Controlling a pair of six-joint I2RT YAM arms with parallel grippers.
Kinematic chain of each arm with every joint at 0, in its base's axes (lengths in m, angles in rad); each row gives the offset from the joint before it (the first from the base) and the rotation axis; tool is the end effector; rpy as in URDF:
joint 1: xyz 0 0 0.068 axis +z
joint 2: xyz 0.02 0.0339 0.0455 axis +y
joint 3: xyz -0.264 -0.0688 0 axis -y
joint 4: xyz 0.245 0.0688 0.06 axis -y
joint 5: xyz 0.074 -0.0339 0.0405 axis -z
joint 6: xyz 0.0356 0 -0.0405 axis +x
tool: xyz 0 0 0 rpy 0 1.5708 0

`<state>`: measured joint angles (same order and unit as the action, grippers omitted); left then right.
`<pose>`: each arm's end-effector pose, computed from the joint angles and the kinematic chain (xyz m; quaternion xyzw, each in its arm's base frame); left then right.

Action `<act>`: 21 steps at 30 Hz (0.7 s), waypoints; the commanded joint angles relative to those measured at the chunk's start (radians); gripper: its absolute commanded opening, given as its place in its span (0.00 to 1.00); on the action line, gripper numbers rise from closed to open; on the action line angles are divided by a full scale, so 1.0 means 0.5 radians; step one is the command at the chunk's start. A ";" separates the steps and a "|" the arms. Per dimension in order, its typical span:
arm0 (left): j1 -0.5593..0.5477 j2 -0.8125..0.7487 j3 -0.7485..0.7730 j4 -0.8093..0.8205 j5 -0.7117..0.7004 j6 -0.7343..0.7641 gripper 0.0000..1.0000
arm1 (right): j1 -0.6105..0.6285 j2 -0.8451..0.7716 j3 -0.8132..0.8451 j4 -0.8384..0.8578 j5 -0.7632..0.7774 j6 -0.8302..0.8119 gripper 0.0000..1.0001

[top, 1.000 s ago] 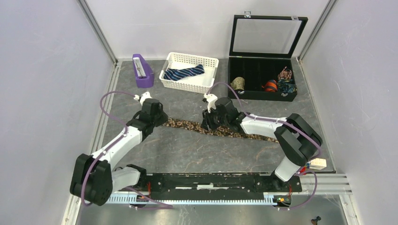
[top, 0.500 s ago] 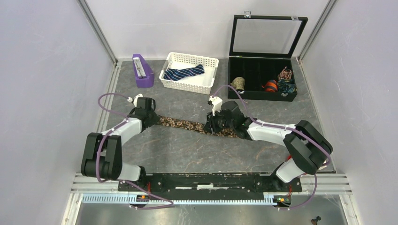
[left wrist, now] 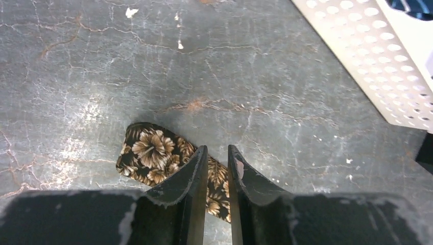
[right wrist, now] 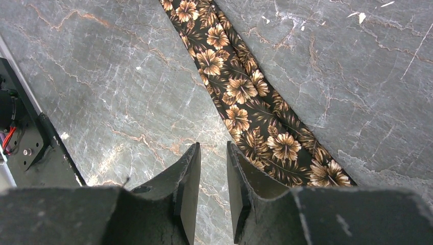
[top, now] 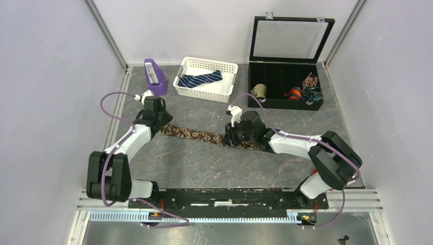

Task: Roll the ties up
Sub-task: Flatten out the tie at the center of the board.

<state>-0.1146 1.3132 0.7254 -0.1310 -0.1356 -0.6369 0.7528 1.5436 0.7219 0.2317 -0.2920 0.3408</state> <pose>0.2709 -0.0263 0.2109 -0.2616 0.8705 -0.0939 0.4062 0.2217 0.2218 0.1787 -0.2456 0.8403 0.3519 0.3313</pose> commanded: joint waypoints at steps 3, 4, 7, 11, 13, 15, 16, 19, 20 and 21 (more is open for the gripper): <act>0.055 0.186 0.029 0.018 -0.108 0.064 0.27 | 0.010 -0.094 -0.037 0.056 -0.010 -0.005 0.32; 0.070 0.199 0.010 0.034 -0.104 0.062 0.27 | 0.009 -0.102 -0.046 0.054 -0.006 -0.008 0.32; 0.136 0.241 -0.022 0.072 -0.076 0.068 0.27 | 0.009 -0.108 -0.057 0.059 -0.002 -0.006 0.31; 0.220 0.301 -0.041 0.077 -0.043 0.057 0.26 | 0.008 -0.099 -0.058 0.075 -0.020 0.007 0.31; 0.226 0.277 -0.078 0.089 -0.033 0.046 0.26 | 0.010 -0.100 -0.057 0.076 -0.017 0.007 0.31; 0.226 0.236 -0.121 0.100 -0.059 0.035 0.26 | 0.009 -0.101 -0.057 0.072 -0.012 0.001 0.31; 0.226 0.225 -0.134 0.094 -0.071 0.034 0.26 | 0.009 -0.100 -0.057 0.072 -0.012 0.000 0.31; 0.313 0.213 -0.177 0.100 -0.063 0.018 0.26 | 0.010 -0.093 -0.063 0.079 -0.017 0.004 0.31; 0.328 0.214 -0.192 0.114 -0.050 0.005 0.26 | 0.008 -0.088 -0.066 0.081 -0.017 0.005 0.31; 0.337 0.212 -0.208 0.122 -0.044 -0.010 0.26 | 0.010 -0.086 -0.066 0.084 -0.016 0.007 0.31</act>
<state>0.0212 1.4452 0.6491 -0.1123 -0.1524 -0.6369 0.7528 1.5200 0.6964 0.2317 -0.2920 0.3408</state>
